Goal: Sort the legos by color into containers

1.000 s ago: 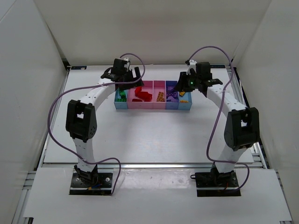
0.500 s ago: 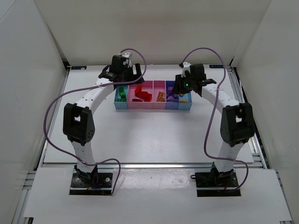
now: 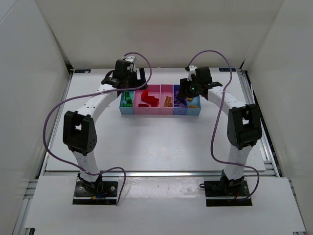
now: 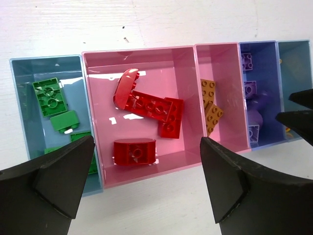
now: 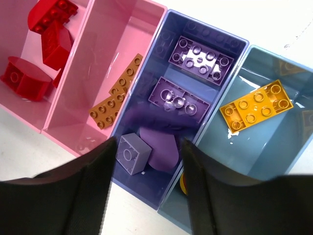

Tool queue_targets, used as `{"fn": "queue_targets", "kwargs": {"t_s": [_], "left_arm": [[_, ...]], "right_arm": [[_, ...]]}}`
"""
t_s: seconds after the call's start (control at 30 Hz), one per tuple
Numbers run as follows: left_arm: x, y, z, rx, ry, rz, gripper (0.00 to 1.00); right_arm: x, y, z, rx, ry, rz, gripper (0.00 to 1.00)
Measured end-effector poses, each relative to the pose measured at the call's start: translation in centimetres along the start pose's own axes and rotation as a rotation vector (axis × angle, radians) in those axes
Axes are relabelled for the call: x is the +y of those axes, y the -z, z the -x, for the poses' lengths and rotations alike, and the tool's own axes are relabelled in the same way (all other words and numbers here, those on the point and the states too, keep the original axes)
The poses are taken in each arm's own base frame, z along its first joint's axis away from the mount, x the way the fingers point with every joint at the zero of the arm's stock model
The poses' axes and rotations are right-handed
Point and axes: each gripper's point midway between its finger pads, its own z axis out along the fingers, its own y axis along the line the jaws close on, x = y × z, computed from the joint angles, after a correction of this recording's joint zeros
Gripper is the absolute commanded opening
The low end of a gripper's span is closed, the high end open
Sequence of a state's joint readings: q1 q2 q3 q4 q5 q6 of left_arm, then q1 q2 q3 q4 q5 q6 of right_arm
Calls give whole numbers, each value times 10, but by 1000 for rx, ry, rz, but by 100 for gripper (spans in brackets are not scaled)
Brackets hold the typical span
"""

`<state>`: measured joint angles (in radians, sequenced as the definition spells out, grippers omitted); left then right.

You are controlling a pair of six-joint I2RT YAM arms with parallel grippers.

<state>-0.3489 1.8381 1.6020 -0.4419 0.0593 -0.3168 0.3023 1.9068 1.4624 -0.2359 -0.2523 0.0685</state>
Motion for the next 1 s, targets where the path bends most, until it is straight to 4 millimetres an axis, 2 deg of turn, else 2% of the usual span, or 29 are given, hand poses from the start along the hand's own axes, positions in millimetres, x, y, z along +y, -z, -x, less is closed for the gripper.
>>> {"fn": "queue_targets", "kwargs": {"t_s": [0.07, 0.3, 0.5, 0.77, 0.87, 0.93, 1.0], "left_arm": [[2, 0, -3, 4, -5, 9, 100], [9, 2, -10, 14, -20, 31, 99], [13, 6, -15, 14, -32, 45, 99], [27, 11, -14, -6, -83, 111, 99], [40, 13, -16, -6, -86, 157, 100], [52, 14, -20, 3, -66, 180, 99], [74, 16, -24, 17, -38, 218, 99]], "right_arm": [[0, 0, 1, -3, 3, 0, 74], [2, -1, 6, -22, 13, 15, 93], [11, 5, 13, -41, 8, 52, 99], [25, 46, 51, -158, 48, 63, 99], [16, 66, 60, -206, 52, 41, 99], [-2, 78, 58, -220, 41, 8, 99], [-25, 88, 49, -219, 22, -34, 99]]}}
